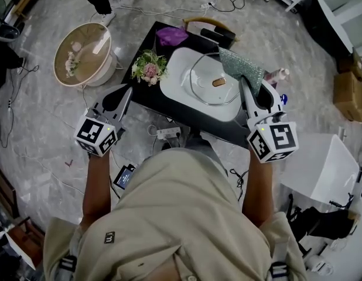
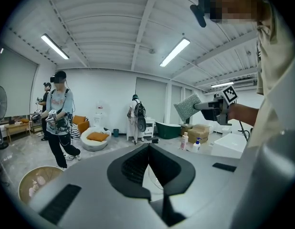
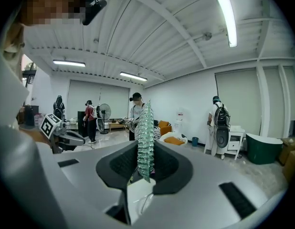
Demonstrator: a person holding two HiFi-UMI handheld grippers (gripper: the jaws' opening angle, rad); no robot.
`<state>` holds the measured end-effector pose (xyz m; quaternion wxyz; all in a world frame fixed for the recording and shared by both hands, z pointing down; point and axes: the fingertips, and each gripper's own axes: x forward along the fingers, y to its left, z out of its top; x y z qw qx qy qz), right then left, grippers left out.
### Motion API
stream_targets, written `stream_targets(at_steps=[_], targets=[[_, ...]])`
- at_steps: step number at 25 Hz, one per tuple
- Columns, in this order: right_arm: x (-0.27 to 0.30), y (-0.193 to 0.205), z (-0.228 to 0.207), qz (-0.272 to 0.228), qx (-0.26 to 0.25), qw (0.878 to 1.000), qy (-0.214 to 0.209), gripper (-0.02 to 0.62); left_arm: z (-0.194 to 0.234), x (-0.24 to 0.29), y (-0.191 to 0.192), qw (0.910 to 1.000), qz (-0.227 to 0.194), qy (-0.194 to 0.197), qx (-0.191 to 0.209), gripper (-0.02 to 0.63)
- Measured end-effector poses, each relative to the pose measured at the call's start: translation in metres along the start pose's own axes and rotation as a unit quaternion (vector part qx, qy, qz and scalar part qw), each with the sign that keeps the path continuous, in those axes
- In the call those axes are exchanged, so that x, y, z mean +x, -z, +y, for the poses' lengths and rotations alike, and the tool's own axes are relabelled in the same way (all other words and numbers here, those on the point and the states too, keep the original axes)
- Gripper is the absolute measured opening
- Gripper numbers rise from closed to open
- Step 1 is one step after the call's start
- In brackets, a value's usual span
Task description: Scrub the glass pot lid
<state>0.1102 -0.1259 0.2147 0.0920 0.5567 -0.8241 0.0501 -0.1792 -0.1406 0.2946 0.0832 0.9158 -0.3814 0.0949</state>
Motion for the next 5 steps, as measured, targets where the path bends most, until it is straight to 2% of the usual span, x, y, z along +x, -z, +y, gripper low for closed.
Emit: stream_targets(at_steps=[5], targets=[[0.010, 0.013, -0.004, 0.002, 0.003, 1.000, 0.000, 0.081, 0.006, 0.006, 0.016, 1.0000, 0.004, -0.004, -0.004, 0.015]])
